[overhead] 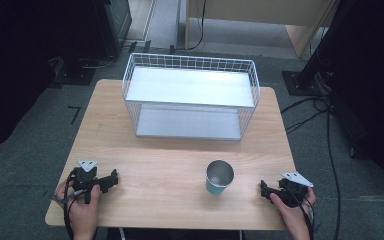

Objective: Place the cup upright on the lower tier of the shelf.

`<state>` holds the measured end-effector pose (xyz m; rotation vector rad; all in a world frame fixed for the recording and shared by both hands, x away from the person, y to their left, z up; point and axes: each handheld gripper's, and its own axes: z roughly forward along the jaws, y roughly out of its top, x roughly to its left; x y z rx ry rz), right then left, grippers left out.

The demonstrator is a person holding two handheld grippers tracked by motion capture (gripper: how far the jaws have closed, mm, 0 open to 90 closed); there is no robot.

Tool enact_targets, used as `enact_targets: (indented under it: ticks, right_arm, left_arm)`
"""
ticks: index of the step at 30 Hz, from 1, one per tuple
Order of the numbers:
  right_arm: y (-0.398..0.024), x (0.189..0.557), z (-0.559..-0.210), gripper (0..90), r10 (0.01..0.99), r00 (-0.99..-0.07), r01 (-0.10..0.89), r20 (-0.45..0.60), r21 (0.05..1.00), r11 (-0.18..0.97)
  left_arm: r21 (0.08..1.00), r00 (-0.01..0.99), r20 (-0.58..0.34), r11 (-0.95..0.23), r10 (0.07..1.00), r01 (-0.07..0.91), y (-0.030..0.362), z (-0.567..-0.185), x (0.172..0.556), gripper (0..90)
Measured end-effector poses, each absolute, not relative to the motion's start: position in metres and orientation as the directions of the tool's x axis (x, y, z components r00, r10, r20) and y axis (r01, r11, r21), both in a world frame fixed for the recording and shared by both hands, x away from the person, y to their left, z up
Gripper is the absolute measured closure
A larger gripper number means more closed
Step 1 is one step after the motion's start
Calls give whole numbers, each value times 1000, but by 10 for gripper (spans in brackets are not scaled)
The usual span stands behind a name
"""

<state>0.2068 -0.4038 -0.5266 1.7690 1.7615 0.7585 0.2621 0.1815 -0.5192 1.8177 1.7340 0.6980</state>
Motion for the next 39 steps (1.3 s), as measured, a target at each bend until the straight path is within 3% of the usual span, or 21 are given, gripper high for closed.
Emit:
enact_targets:
  ticks: [4,22,39]
  right_arm:
    - [-402,206,-526,0,1000,2,709,26,705,-19]
    - [-345,195,-506,0,974,-212,656,75,750,85]
    - [-310,185,-504,0,939,-331,646,95,748,152]
  left_arm:
    - [686,44,8,-37,999,726,181,-519,262,0]
    - [686,49,10,-43,999,726,181,-519,264,0]
    - [686,49,10,-43,999,726,181,-519,264,0]
